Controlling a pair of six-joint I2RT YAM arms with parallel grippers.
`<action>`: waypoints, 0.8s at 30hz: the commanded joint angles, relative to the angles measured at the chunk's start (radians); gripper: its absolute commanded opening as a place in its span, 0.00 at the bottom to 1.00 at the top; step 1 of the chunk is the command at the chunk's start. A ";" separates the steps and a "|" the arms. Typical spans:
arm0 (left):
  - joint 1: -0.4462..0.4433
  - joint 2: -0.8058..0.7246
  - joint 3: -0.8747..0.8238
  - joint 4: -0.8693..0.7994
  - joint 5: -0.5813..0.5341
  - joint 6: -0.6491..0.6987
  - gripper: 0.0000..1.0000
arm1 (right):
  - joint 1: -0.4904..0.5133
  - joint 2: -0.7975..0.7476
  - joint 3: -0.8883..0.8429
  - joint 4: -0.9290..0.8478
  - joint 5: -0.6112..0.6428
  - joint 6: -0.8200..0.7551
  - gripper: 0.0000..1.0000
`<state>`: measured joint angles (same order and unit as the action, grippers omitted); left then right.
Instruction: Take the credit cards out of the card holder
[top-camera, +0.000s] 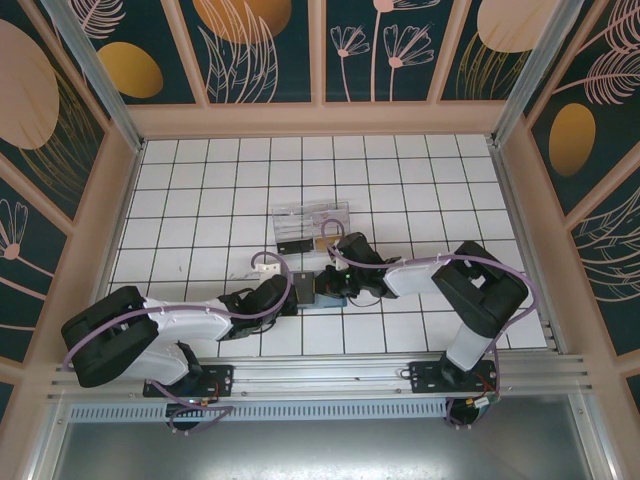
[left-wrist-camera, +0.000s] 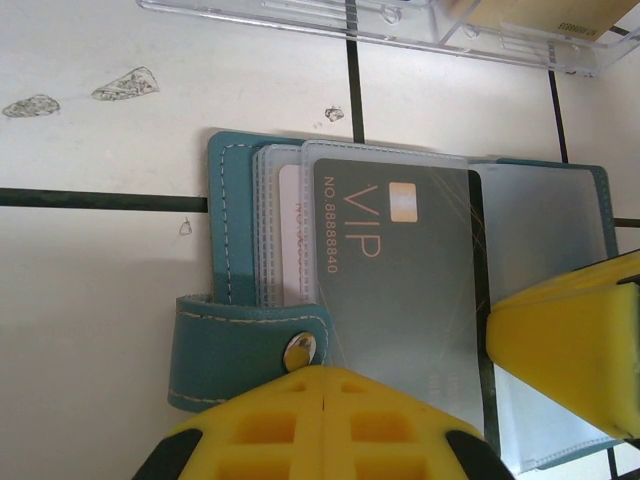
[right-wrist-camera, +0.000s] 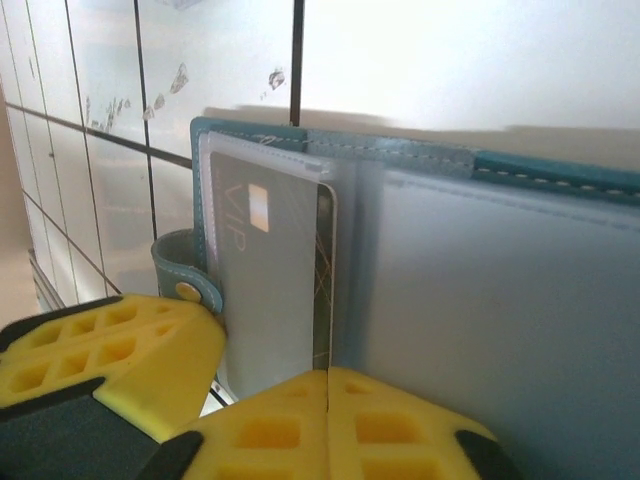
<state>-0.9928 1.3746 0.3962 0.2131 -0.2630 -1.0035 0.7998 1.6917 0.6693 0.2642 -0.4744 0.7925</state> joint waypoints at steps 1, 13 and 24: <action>0.006 0.017 0.005 -0.058 0.001 -0.008 0.00 | -0.008 -0.012 -0.024 0.029 -0.013 0.007 0.00; 0.007 0.004 -0.007 -0.064 -0.005 -0.012 0.00 | -0.021 -0.040 -0.055 0.047 -0.018 0.006 0.00; 0.006 0.008 -0.007 -0.057 -0.001 -0.010 0.00 | -0.017 -0.052 -0.045 0.056 -0.023 -0.002 0.15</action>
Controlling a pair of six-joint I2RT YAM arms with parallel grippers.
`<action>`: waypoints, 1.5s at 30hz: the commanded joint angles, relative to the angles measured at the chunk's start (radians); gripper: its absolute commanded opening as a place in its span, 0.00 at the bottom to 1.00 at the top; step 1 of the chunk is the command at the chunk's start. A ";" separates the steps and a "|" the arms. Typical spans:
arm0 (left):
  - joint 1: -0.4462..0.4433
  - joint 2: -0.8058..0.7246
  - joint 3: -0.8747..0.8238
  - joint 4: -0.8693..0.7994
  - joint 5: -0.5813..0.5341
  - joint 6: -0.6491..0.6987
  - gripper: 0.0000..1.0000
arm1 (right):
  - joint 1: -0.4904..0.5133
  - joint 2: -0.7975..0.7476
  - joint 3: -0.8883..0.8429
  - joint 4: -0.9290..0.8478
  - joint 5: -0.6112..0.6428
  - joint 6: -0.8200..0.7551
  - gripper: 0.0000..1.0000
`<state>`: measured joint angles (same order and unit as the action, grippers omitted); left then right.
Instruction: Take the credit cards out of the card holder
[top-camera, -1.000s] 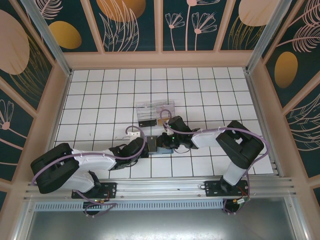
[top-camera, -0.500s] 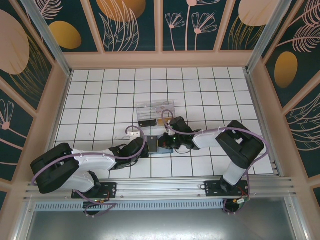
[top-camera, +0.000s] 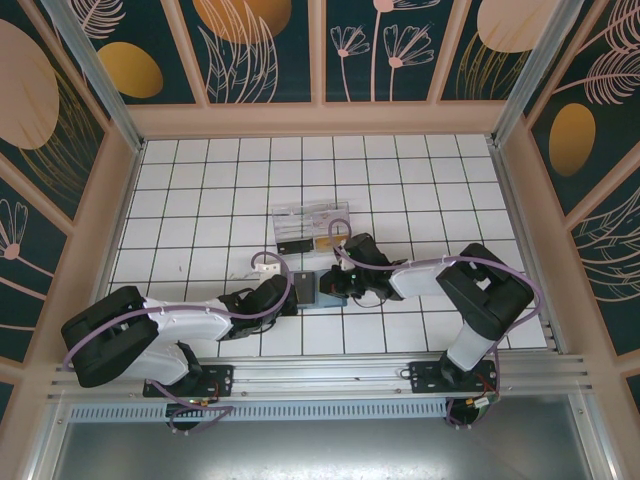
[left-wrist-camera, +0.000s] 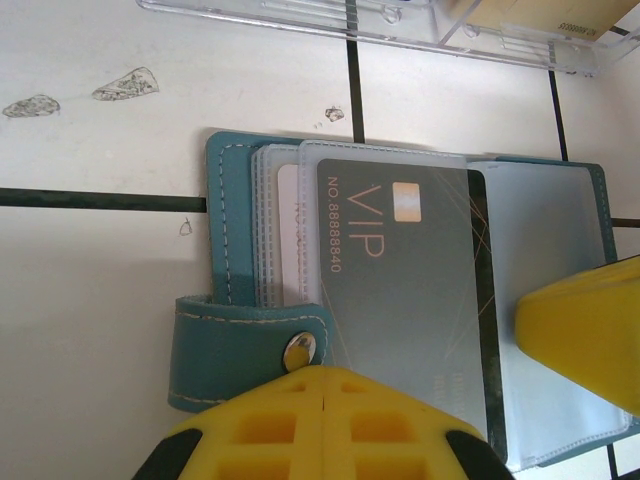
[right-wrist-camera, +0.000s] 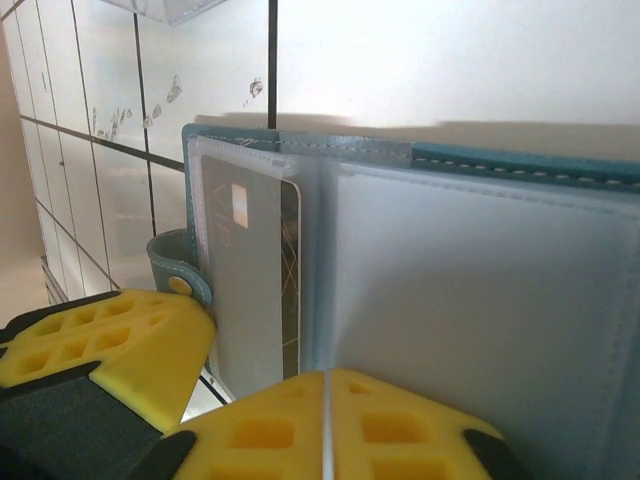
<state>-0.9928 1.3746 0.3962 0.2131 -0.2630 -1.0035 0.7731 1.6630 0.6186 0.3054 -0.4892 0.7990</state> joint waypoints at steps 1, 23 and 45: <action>0.007 0.008 -0.006 -0.055 -0.001 -0.009 0.00 | 0.016 -0.022 0.013 0.014 -0.007 -0.012 0.16; 0.007 0.014 -0.004 -0.046 0.008 -0.007 0.00 | 0.028 0.034 0.055 -0.022 0.008 -0.025 0.20; 0.006 -0.013 0.003 -0.079 -0.009 -0.007 0.13 | 0.017 0.032 0.042 -0.006 -0.009 -0.022 0.00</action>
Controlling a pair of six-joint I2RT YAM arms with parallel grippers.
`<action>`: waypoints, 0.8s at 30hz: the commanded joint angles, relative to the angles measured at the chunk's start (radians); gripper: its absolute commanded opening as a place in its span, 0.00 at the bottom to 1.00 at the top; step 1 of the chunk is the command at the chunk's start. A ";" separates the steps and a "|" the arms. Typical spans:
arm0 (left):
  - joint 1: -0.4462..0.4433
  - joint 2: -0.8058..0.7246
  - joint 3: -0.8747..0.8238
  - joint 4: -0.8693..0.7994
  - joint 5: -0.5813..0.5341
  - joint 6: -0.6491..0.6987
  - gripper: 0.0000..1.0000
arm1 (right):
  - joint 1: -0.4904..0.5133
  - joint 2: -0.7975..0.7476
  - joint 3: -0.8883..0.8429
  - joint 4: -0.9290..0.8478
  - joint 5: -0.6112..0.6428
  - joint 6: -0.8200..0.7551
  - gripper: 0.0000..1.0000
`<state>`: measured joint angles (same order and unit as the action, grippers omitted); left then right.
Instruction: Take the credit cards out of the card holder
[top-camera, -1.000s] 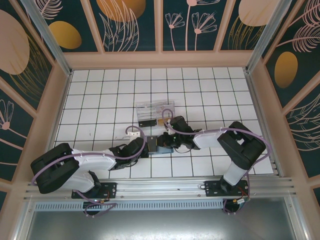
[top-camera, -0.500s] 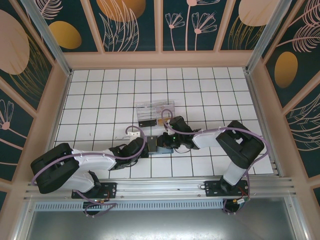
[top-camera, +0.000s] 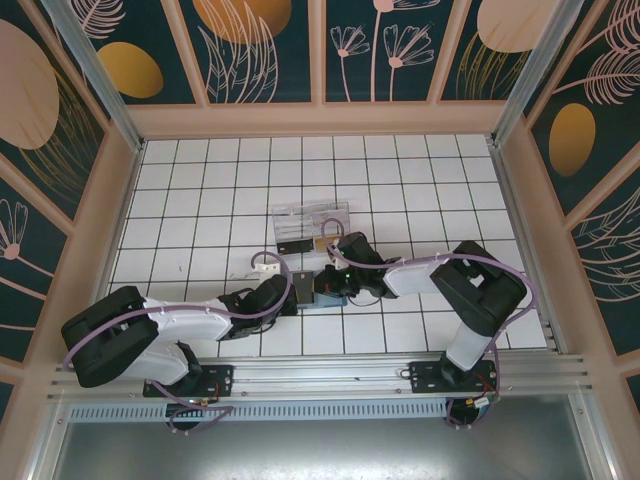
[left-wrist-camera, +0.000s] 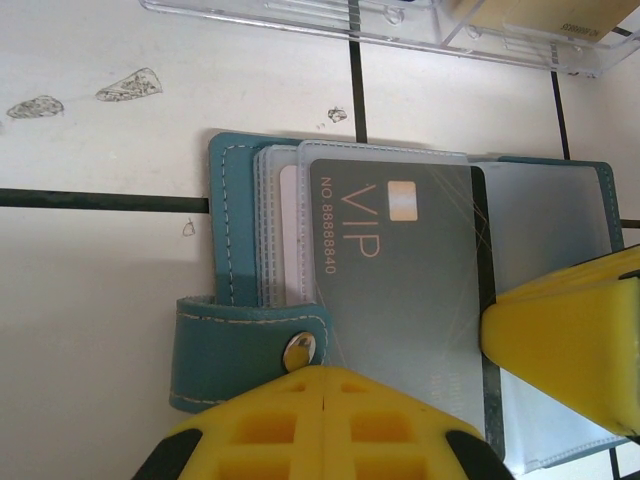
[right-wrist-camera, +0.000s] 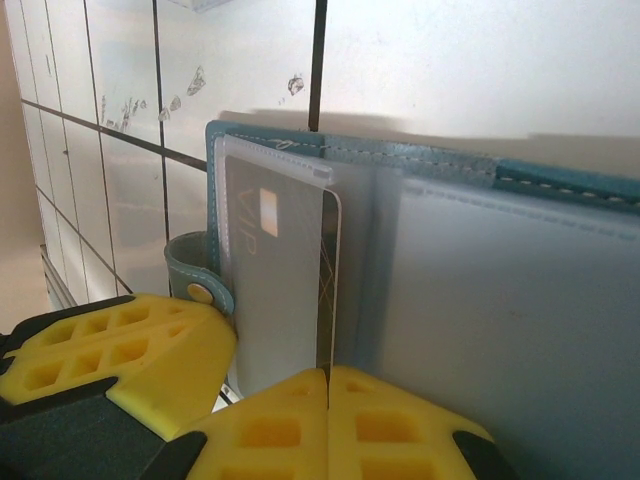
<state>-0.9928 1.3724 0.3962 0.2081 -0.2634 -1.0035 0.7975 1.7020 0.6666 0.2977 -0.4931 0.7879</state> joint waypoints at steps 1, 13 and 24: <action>0.007 -0.021 0.003 -0.079 -0.014 -0.009 0.24 | -0.011 -0.012 -0.011 0.000 -0.007 -0.012 0.00; 0.007 -0.029 0.001 -0.077 -0.014 -0.007 0.25 | -0.038 -0.049 -0.048 -0.011 -0.002 -0.021 0.00; 0.007 -0.021 0.000 -0.070 -0.014 -0.006 0.17 | -0.071 -0.103 -0.096 -0.028 0.000 -0.032 0.00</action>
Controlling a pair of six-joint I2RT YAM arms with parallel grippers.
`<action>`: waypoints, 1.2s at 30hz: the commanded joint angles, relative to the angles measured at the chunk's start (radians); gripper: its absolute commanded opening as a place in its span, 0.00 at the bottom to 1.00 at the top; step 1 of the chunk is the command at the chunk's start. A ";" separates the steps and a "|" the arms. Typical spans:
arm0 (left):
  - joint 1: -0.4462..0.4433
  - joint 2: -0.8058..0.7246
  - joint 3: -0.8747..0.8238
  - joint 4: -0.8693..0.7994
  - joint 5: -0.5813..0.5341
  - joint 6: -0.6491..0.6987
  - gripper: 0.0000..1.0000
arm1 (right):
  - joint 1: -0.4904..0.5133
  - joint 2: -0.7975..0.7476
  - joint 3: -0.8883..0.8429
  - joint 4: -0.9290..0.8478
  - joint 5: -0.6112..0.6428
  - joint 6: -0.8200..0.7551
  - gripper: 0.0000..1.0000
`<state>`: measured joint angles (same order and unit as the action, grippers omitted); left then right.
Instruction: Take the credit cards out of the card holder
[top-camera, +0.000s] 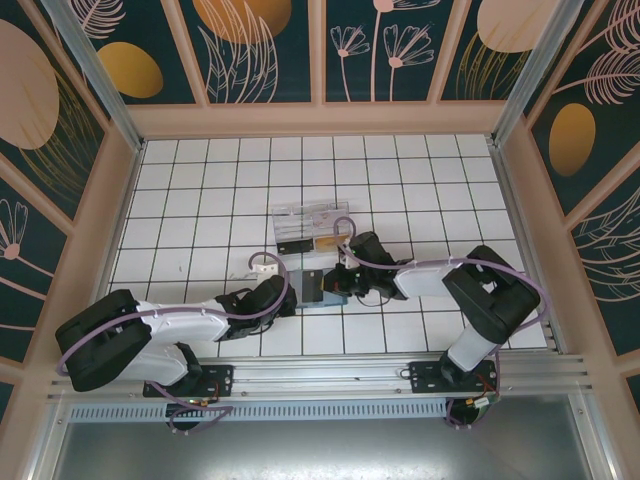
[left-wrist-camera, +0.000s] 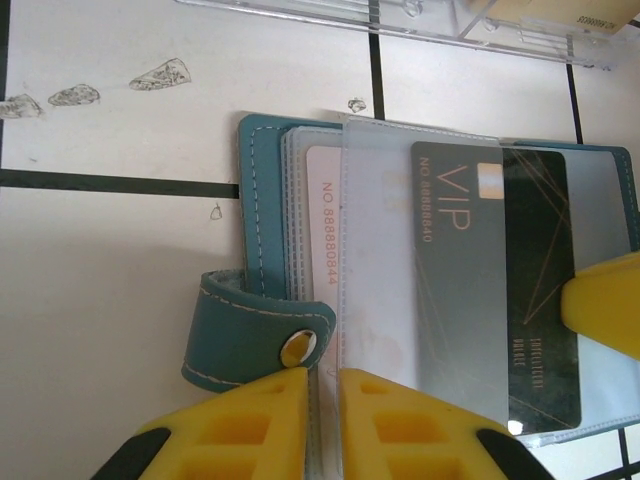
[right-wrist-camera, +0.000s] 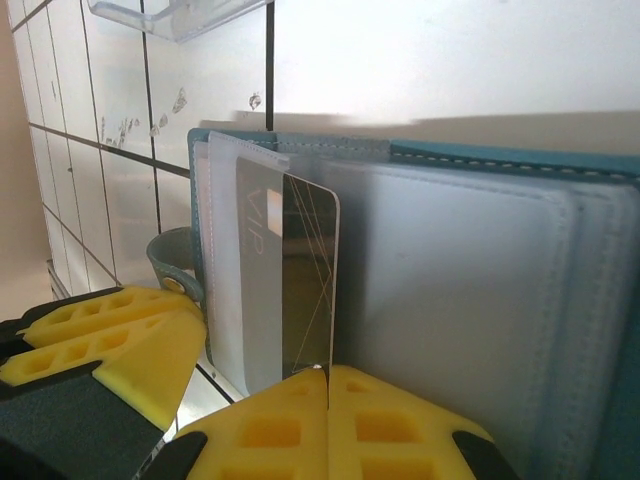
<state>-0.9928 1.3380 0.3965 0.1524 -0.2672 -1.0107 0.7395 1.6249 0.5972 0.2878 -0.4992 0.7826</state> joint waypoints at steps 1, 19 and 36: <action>0.006 0.012 0.000 -0.014 -0.010 0.001 0.17 | -0.017 -0.028 -0.033 -0.015 0.002 -0.026 0.00; 0.007 -0.050 0.024 -0.053 -0.027 0.012 0.18 | -0.129 -0.300 -0.125 -0.175 0.054 -0.103 0.00; 0.006 -0.529 -0.059 -0.192 -0.216 0.008 0.99 | -0.001 -0.359 0.290 -0.651 0.394 -0.488 0.00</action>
<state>-0.9928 0.8818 0.3752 0.0231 -0.4072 -0.9997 0.6811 1.2175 0.7841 -0.2516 -0.2295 0.4286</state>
